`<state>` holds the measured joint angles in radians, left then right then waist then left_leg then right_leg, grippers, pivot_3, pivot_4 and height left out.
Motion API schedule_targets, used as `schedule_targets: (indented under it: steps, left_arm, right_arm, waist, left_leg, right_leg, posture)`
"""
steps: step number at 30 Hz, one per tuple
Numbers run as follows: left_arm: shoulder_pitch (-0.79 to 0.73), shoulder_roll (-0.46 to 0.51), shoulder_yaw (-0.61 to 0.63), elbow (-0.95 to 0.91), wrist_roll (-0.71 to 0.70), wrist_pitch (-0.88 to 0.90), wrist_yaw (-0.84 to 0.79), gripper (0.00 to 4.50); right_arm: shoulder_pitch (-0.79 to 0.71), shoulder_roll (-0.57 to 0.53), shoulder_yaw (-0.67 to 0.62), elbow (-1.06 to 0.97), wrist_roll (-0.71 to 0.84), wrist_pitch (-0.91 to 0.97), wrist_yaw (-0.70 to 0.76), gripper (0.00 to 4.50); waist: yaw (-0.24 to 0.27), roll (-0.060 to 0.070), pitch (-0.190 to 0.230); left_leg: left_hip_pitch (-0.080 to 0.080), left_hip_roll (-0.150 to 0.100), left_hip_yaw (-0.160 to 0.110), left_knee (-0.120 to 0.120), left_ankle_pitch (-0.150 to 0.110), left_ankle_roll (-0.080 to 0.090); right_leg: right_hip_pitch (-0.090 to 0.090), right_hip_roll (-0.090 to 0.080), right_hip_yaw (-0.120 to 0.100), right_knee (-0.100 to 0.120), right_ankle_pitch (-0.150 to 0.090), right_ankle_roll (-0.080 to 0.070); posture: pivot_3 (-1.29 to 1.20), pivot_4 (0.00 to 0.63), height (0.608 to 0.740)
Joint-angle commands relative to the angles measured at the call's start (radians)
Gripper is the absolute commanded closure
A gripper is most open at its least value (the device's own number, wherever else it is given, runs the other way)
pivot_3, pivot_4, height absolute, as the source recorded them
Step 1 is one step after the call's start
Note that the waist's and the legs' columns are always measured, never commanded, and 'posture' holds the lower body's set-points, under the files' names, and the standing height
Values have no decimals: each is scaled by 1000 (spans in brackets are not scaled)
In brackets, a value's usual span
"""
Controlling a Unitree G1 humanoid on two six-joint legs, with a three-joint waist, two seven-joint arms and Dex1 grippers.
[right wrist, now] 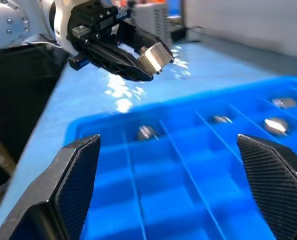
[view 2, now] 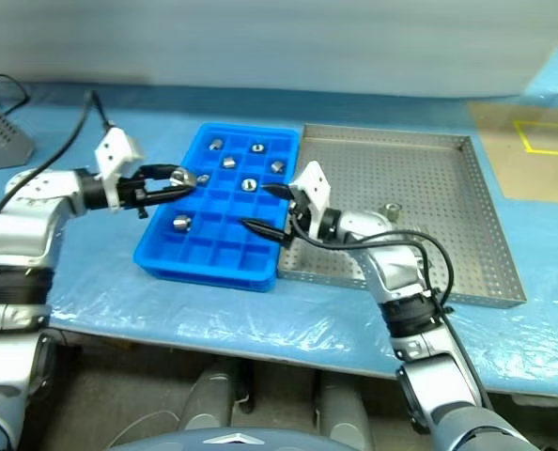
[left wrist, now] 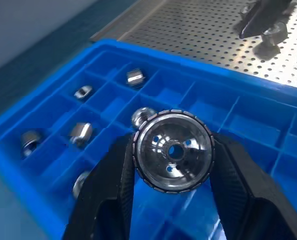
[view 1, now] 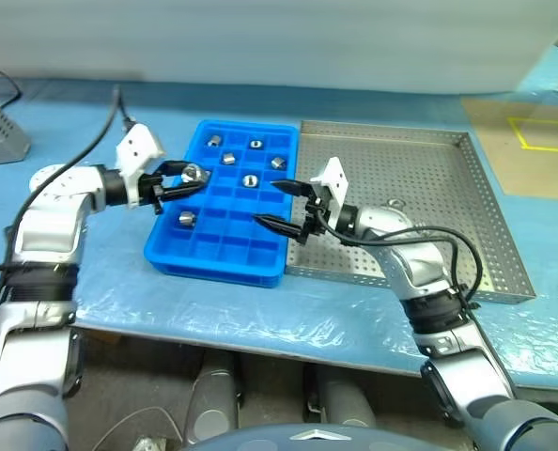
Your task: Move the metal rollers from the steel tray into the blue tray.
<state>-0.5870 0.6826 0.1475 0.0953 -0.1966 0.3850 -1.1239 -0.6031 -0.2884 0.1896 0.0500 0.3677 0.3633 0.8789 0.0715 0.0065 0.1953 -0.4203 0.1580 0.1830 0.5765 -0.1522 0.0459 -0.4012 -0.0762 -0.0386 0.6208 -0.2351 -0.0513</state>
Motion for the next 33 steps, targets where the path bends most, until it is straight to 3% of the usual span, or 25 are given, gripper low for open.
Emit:
schedule_targets:
  steps: [1, 6, 9, 16, 24, 33]
  left_arm:
    - [110, -2, 69, -138, -36, 66, 117, 2735]
    - [197, -82, 2, -175, -11, 45, 244, 2735]
    - [170, -147, -46, -147, -14, 38, 290, 2735]
    - [-50, -278, -106, 198, 49, -97, 410, 2735]
    - [-120, -288, -167, 366, 72, -190, 355, 2735]
    - [-120, -254, -149, 423, 63, -208, 358, 2735]
  right_arm:
    - [-34, 20, 12, 48, -8, -54, 54, 0]
    - [-55, 49, 20, 81, -25, -74, 69, 0]
    - [-52, 52, 14, 81, -32, -77, 67, 0]
    - [20, 28, -10, 2, -43, -46, 8, 0]
    - [74, 13, -32, -77, -40, -13, -65, 0]
    - [90, 7, -34, -85, -46, -17, -86, 0]
  waist:
    - [16, 0, 0]
    - [42, 0, 0]
    - [50, -1, 0]
    - [46, -2, -1]
    - [-3, -2, -1]
    - [-5, -2, -1]
  left_leg:
    - [1, 0, 0, 0, 0, -1]
    - [3, 0, 0, -6, 4, -6]
    - [3, 0, -1, -6, 4, -7]
    - [2, 0, -1, -8, 6, -9]
    - [0, 1, -1, -10, 5, -7]
    - [0, 1, -1, -8, 6, -7]
  right_leg:
    - [1, 0, 0, 0, 0, 0]
    - [0, 0, 1, 1, 0, 0]
    - [-1, 0, 1, 2, 0, 1]
    - [-2, 1, 1, 1, 0, 1]
    - [-5, 2, 1, 0, 0, 2]
    - [-5, 3, 1, 0, 0, 1]
  posture:
    - [112, 150, 740]
    - [120, 150, 740]
    - [103, 150, 740]
    - [11, 150, 740]
    - [-68, 150, 740]
    - [-81, 150, 740]
